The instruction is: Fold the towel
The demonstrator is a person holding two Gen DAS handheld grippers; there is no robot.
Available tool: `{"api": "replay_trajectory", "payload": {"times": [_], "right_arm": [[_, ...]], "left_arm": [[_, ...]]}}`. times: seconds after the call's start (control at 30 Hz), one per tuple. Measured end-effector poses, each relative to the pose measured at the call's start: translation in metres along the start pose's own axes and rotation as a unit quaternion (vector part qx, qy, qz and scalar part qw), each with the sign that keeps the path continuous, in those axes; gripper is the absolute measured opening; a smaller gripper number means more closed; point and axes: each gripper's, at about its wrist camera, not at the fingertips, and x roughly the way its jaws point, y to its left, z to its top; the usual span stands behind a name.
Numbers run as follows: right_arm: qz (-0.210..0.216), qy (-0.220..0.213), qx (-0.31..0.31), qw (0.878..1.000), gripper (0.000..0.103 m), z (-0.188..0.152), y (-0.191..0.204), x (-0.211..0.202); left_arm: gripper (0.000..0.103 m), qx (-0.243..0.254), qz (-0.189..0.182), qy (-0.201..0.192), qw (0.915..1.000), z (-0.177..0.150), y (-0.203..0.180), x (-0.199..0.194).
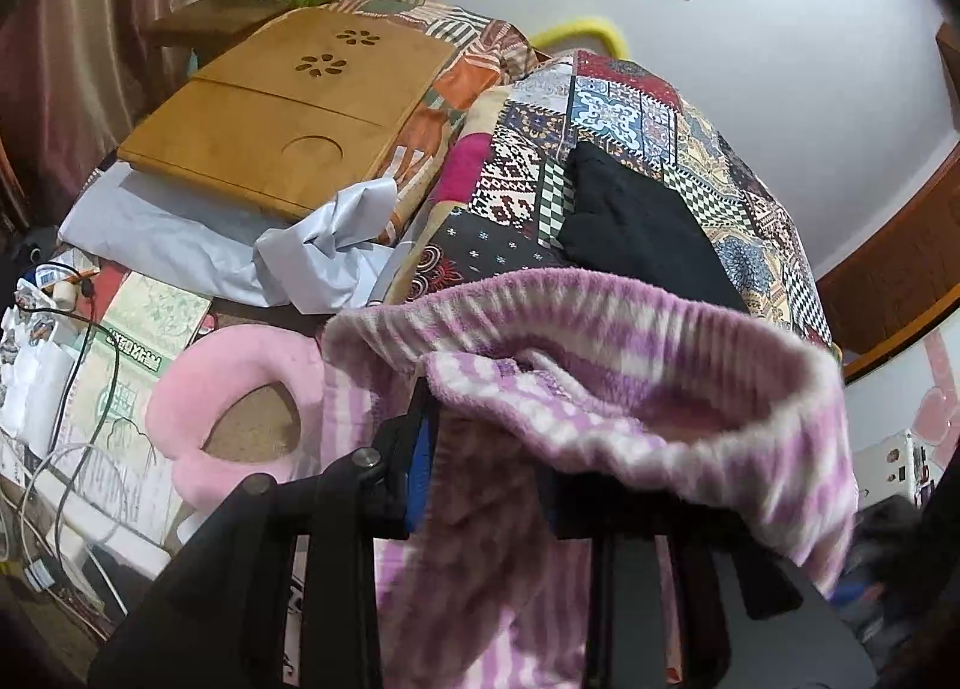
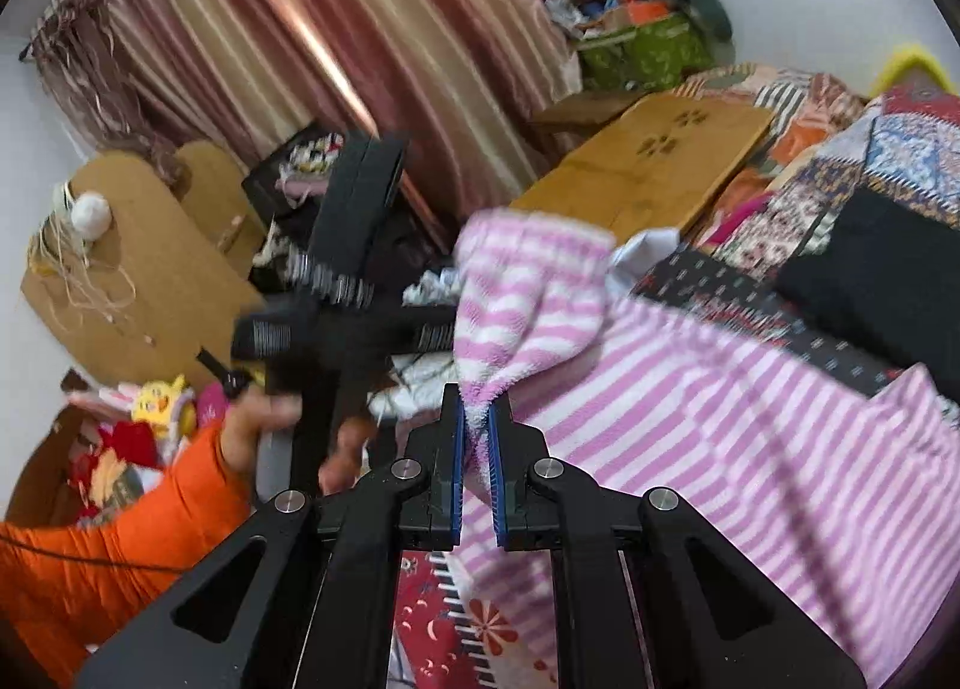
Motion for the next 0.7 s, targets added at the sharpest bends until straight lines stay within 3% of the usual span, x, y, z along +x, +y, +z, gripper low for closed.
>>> {"api": "replay_trajectory", "payload": {"times": [0.13, 0.3, 0.43, 0.6, 0.7], "right_arm": [[0.017, 0.030, -0.003, 0.999, 0.007, -0.010, 0.005, 0.023], [0.035, 0.053, -0.001, 0.998, 0.007, -0.021, 0.014, 0.041], [0.032, 0.069, 0.005, 0.997, 0.007, -0.029, 0.014, 0.049], [0.025, 0.091, 0.021, 0.995, 0.007, -0.038, 0.010, 0.064], [0.027, 0.090, 0.019, 0.995, 0.007, -0.037, 0.017, 0.071]], "left_arm": [[0.031, 0.042, 0.020, 0.011, 0.9988, -0.012, 0.001, -0.005], [0.055, 0.096, 0.058, 0.019, 0.9935, -0.028, 0.010, -0.018], [0.055, 0.116, 0.104, 0.017, 0.9877, -0.035, 0.021, -0.029], [0.055, 0.056, 0.104, -0.017, 0.9928, -0.027, 0.057, -0.061], [0.055, 0.044, 0.097, -0.035, 0.9937, -0.025, 0.059, -0.077]]}}
